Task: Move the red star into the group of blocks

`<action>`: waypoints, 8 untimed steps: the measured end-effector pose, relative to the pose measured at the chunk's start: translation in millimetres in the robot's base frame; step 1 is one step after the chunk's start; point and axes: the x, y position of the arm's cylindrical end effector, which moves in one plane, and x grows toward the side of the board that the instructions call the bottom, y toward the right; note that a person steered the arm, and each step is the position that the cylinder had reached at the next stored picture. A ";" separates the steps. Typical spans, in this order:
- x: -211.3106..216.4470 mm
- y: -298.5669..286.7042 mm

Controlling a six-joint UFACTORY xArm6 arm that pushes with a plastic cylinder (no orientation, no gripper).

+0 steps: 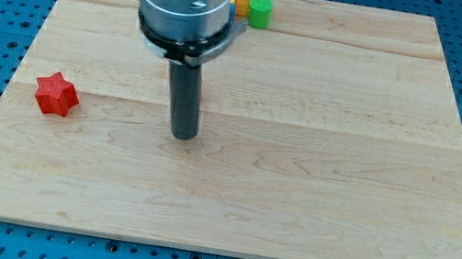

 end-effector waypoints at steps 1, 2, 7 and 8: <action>-79.3 -0.7; -123.0 5.2; 49.0 -155.8; 8.3 -152.7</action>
